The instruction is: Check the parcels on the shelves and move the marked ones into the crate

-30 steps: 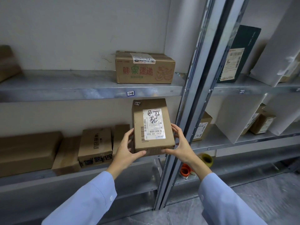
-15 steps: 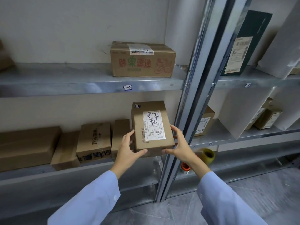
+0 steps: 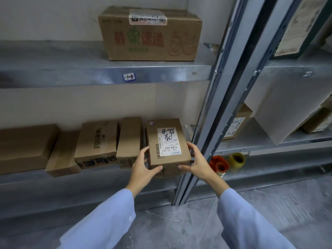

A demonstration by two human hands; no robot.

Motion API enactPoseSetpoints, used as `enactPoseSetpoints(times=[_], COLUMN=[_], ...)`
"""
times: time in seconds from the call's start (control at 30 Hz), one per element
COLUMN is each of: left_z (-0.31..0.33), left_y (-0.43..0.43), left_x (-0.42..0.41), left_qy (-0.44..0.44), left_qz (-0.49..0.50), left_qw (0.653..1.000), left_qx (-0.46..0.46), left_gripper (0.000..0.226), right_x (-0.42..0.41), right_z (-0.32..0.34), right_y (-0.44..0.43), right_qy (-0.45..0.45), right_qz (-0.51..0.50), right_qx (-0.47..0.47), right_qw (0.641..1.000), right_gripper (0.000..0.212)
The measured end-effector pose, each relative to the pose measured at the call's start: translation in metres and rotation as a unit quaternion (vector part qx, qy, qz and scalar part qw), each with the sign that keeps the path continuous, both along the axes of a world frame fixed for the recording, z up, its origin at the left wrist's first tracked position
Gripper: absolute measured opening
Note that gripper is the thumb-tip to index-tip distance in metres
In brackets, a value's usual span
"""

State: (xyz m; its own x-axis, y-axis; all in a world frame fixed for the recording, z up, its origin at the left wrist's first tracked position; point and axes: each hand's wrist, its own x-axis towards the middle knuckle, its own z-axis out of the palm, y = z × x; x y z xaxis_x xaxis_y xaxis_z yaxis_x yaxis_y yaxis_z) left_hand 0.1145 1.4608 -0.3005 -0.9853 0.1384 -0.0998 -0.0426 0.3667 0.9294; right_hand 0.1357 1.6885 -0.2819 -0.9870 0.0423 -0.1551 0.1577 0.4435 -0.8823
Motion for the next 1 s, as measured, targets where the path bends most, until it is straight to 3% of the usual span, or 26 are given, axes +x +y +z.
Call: enactPoseSetpoints(times=[0.13, 0.4, 0.57, 0.8, 0.9, 1.0], left_z=[-0.006, -0.003, 0.001, 0.011, 0.020, 0.033], left_y=[0.007, 0.030, 0.036, 0.035, 0.025, 0.008], left_x=[-0.003, -0.018, -0.025, -0.025, -0.022, -0.021], left_qy=[0.013, 0.079, 0.081, 0.096, 0.135, 0.205], left_qz=[0.010, 0.056, 0.058, 0.055, 0.042, 0.034], left_qw=[1.000, 0.991, 0.988, 0.980, 0.966, 0.928], left_qx=[-0.013, -0.096, -0.119, -0.166, -0.216, -0.309], left_gripper=[0.084, 0.073, 0.072, 0.065, 0.060, 0.060], right_x=[-0.004, -0.015, -0.017, -0.019, -0.020, -0.024], right_z=[-0.015, -0.031, -0.030, -0.029, -0.022, -0.011], right_y=[0.000, -0.007, -0.012, -0.014, -0.014, -0.022], right_qy=[0.019, 0.134, 0.147, 0.151, 0.185, 0.220], right_qz=[-0.017, -0.077, -0.098, -0.104, -0.098, -0.089], right_qx=[-0.006, 0.082, 0.152, 0.166, 0.191, 0.238], right_qw=[1.000, 0.985, 0.972, 0.969, 0.959, 0.942], right_gripper=[0.092, 0.074, 0.067, 0.060, 0.054, 0.055])
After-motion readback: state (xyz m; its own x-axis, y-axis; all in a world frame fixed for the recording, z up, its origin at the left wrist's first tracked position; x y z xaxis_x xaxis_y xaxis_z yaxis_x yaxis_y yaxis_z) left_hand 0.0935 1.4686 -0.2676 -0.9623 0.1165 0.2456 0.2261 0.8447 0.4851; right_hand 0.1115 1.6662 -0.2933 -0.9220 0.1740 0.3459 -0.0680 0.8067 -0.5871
